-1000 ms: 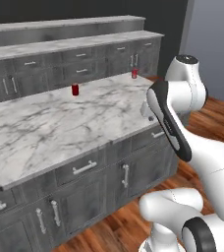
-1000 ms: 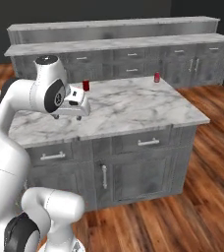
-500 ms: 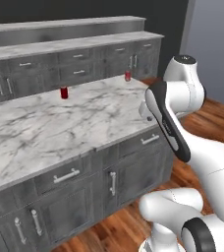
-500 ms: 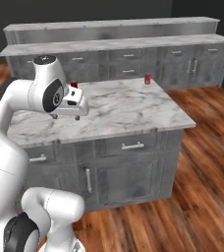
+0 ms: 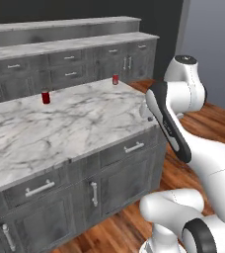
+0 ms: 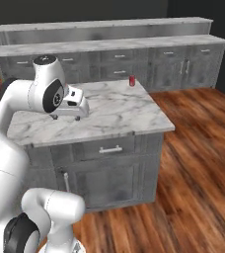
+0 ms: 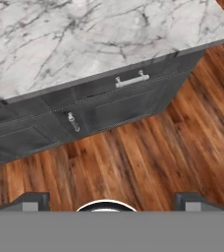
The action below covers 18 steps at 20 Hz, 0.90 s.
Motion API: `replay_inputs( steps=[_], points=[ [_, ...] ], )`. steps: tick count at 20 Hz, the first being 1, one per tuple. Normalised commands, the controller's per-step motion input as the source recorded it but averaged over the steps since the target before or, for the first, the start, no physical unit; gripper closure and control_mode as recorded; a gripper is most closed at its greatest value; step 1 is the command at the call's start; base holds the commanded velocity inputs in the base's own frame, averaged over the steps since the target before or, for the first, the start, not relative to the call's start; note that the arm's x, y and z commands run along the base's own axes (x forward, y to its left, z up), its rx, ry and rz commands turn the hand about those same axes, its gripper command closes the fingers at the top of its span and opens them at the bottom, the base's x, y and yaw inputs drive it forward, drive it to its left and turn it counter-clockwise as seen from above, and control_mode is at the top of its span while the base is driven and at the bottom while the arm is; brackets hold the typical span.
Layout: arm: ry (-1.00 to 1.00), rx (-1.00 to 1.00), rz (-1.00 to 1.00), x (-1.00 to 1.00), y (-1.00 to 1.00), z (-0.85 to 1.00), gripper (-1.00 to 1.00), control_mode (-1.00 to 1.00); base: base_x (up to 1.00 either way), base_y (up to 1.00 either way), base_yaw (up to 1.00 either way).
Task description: Four empty soda cans are scattered around the kitchen. Gather all the cans and cluster them next to the stove for recycling.
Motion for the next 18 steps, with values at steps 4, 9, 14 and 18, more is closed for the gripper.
replay_inputs(
  steps=[4,9,14,18],
  points=[
    [0.00,0.00,0.00,0.00,0.00,0.00,-1.00,1.00,0.27,-0.52,0.01],
    [0.00,0.00,0.00,0.00,0.00,0.00,-1.00,1.00,0.25,-0.52,0.02],
    [0.00,0.00,0.00,0.00,0.00,0.00,-1.00,1.00,0.24,-0.52,0.03],
    [0.00,0.00,0.00,0.00,0.00,0.00,-1.00,1.00,0.24,-0.52,0.02]
  ],
)
